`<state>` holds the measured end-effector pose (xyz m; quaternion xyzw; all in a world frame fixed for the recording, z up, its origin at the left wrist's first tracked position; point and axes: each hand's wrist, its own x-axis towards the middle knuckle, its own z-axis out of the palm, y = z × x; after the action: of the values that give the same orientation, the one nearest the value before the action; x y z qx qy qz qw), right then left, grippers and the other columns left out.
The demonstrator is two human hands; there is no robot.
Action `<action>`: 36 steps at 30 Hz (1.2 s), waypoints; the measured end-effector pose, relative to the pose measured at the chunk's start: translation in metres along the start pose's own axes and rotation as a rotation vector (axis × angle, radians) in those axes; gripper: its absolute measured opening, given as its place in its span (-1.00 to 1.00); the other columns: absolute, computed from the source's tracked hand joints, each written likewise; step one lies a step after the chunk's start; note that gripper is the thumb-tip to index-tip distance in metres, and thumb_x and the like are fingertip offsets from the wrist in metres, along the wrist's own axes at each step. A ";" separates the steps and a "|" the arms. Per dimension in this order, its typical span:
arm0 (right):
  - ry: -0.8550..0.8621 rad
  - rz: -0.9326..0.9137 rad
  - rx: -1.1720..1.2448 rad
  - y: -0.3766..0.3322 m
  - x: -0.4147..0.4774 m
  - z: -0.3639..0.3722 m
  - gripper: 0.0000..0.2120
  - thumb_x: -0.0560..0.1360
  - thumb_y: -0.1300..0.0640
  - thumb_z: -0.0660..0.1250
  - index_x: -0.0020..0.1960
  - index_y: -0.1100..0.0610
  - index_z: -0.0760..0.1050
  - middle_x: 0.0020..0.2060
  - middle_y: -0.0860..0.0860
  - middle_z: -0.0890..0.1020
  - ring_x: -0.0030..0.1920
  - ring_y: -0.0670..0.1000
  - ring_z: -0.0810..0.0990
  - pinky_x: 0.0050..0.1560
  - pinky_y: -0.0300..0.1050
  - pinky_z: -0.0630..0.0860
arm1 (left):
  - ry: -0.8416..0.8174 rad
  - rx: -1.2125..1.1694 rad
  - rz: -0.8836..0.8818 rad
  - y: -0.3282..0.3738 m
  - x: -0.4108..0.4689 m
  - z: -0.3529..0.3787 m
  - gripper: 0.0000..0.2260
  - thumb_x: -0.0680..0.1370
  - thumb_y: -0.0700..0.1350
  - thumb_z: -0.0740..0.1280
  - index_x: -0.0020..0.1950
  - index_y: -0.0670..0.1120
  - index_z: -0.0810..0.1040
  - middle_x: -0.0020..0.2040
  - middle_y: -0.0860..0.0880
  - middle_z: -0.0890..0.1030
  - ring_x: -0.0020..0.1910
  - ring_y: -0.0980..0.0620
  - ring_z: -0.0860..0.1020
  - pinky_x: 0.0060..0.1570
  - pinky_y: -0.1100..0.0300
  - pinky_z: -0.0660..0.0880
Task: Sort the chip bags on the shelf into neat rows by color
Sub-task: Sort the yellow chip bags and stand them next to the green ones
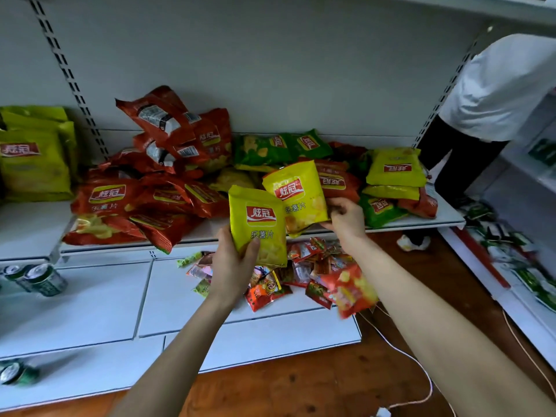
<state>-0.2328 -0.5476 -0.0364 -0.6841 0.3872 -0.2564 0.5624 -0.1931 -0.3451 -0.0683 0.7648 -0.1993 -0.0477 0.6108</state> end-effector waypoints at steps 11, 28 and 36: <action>-0.070 0.172 0.414 -0.006 -0.013 -0.024 -0.75 0.57 0.44 0.03 0.14 0.25 0.39 0.08 0.21 0.53 0.02 0.11 0.56 -0.24 -0.20 0.60 | 0.203 -0.145 0.040 -0.004 0.007 -0.006 -0.76 0.55 -0.24 0.32 0.14 -0.14 0.30 -0.10 0.14 0.47 -0.22 0.43 0.48 -0.29 0.49 0.39; 0.254 -0.376 -0.488 -0.012 0.057 -0.105 -0.78 0.57 0.22 0.20 0.14 0.29 0.51 0.08 0.18 0.58 0.09 0.10 0.53 -0.03 -0.26 0.35 | 0.040 -0.341 -0.063 0.044 0.030 0.056 -0.40 0.32 -0.02 0.49 0.26 -0.07 0.28 0.05 0.09 0.52 0.01 0.10 0.57 -0.12 0.25 0.57; 0.237 -0.159 -0.800 -0.001 0.173 -0.159 -0.43 0.43 -0.12 0.35 0.30 0.18 0.35 0.18 0.18 0.54 0.18 0.23 0.50 0.09 0.09 0.47 | 0.112 -0.303 -0.072 0.061 0.041 0.101 -0.36 0.32 -0.01 0.48 0.31 -0.15 0.30 0.06 0.04 0.54 -0.02 0.14 0.56 -0.13 0.24 0.56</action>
<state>-0.2590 -0.7794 -0.0128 -0.8421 0.4642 -0.2051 0.1826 -0.2028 -0.4626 -0.0281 0.6720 -0.1277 -0.0563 0.7273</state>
